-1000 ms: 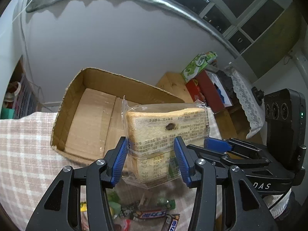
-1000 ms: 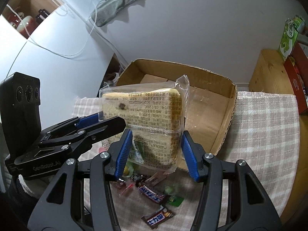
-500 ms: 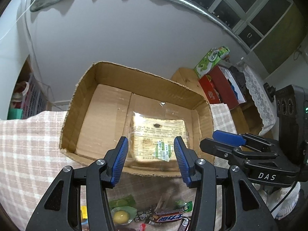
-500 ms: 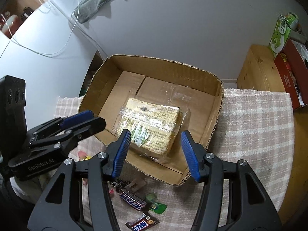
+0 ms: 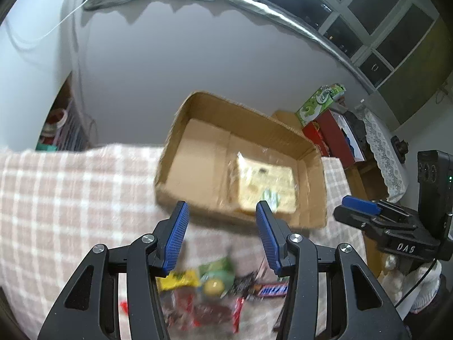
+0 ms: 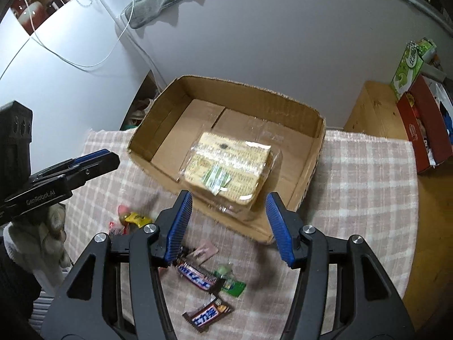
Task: Organize snacks
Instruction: 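Open the left gripper and withdraw from the box, then grasp the red-wrapped chocolate with the left gripper while the right gripper grasps a Snickers bar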
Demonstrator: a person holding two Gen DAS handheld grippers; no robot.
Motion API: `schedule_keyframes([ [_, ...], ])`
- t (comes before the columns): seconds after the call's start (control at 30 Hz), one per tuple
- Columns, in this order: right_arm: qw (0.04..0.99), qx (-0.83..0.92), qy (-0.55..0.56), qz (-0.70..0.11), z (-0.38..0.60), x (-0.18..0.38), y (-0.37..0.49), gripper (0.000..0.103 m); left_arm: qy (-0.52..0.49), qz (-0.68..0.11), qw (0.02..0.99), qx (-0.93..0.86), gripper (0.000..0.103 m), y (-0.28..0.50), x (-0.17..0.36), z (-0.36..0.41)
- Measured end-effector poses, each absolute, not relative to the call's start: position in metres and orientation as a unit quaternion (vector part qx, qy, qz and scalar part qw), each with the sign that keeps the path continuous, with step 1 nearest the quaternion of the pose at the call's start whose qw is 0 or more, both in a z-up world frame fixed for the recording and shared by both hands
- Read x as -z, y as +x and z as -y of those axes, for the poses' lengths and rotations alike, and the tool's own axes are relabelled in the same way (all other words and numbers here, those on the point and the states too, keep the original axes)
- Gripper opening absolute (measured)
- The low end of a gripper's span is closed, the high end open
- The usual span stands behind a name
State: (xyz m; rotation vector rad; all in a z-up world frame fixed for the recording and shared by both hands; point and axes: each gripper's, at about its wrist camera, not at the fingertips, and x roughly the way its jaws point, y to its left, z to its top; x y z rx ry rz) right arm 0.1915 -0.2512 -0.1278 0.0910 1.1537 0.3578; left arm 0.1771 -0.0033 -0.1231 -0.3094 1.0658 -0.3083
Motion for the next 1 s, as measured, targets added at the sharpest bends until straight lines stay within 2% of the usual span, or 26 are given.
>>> schedule_keyframes([
  [0.63, 0.797, -0.136, 0.038, -0.587, 0.252, 0.17, 0.08, 0.057, -0.195, -0.545, 0.811, 0.081, 0.047, 0.068, 0.171, -0.056],
  [0.87, 0.776, -0.127, 0.045, -0.616, 0.244, 0.197, 0.058, 0.057, -0.162, -0.549, 0.816, 0.082, 0.047, 0.059, 0.178, -0.055],
  [1.0, 0.774, -0.129, 0.045, -0.619, 0.241, 0.199, 0.057, 0.057, -0.151, -0.546, 0.818, 0.095, 0.047, 0.08, 0.178, -0.054],
])
